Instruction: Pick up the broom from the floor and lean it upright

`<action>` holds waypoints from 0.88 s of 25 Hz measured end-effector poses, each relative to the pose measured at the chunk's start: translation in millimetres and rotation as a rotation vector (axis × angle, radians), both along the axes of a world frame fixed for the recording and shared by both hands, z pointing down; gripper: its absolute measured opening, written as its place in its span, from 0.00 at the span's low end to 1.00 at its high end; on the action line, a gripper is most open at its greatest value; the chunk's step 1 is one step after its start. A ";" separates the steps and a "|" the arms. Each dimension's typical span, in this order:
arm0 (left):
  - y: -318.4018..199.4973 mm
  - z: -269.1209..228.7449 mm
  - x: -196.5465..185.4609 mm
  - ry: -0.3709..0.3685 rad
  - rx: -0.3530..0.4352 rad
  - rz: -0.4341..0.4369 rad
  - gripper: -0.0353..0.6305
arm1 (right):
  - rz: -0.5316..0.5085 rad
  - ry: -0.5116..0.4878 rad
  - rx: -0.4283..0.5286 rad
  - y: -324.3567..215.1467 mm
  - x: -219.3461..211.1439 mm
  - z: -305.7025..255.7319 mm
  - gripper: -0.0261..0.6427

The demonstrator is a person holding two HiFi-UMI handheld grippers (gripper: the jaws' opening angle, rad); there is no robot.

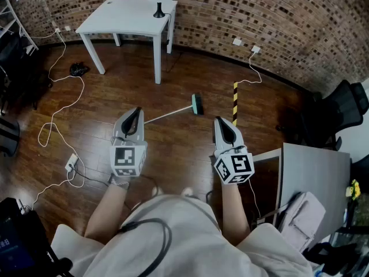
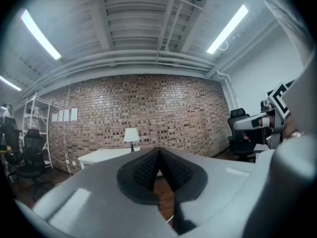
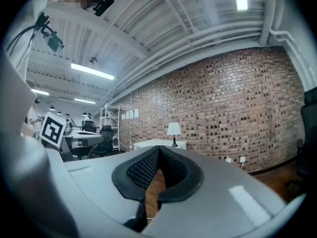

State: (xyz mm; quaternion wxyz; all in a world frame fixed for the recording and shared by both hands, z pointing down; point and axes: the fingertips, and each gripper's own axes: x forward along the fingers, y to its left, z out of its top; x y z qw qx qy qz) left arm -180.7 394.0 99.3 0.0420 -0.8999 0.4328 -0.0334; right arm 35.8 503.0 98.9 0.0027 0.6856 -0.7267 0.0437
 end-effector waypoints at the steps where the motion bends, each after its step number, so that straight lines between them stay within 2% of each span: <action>1: -1.7 0.4 -2.0 -0.001 0.002 0.003 0.06 | 0.001 0.002 0.003 -1.5 -2.8 0.1 0.06; 7: -11.4 9.6 -12.7 -0.007 -0.009 0.001 0.06 | 0.002 0.008 0.007 -11.5 -11.1 2.3 0.06; 11: -29.0 20.9 -6.3 -0.022 -0.029 -0.009 0.06 | -0.012 0.008 -0.018 -30.5 -1.9 11.9 0.06; 18: -94.9 39.0 43.7 -0.049 -0.045 -0.045 0.06 | -0.072 -0.012 -0.029 -106.6 48.7 26.3 0.06; 22: -140.8 36.4 81.1 -0.029 -0.031 -0.070 0.06 | -0.113 -0.015 -0.024 -165.7 87.8 28.9 0.06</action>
